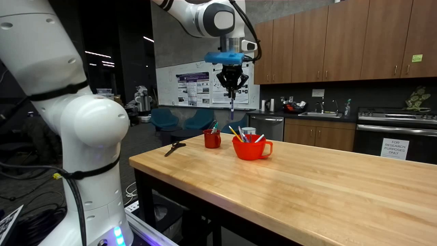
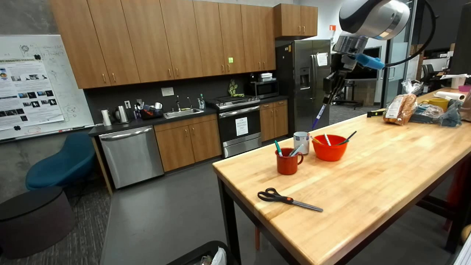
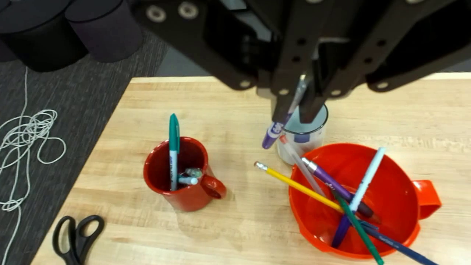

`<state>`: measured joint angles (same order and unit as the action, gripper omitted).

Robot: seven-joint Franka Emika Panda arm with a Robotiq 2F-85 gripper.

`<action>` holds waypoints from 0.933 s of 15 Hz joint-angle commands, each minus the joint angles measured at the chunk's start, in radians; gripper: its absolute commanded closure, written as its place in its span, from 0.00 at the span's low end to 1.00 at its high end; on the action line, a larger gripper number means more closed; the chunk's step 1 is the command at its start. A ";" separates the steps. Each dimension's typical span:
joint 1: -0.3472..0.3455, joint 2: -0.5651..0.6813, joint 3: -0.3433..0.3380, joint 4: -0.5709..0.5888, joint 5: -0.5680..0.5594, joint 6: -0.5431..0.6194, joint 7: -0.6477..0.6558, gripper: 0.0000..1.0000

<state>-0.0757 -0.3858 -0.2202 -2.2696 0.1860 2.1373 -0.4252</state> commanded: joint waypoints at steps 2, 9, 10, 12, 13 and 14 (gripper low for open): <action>-0.021 0.029 -0.014 0.021 -0.070 0.060 0.005 0.97; -0.048 0.135 -0.023 0.030 -0.143 0.105 0.033 0.97; -0.052 0.153 -0.023 0.032 -0.150 0.109 0.036 0.97; -0.057 0.185 -0.021 0.036 -0.161 0.116 0.049 0.97; -0.060 0.199 -0.021 0.038 -0.165 0.118 0.053 0.97; -0.062 0.211 -0.021 0.040 -0.165 0.119 0.055 0.97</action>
<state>-0.1213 -0.2198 -0.2485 -2.2586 0.0455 2.2542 -0.3961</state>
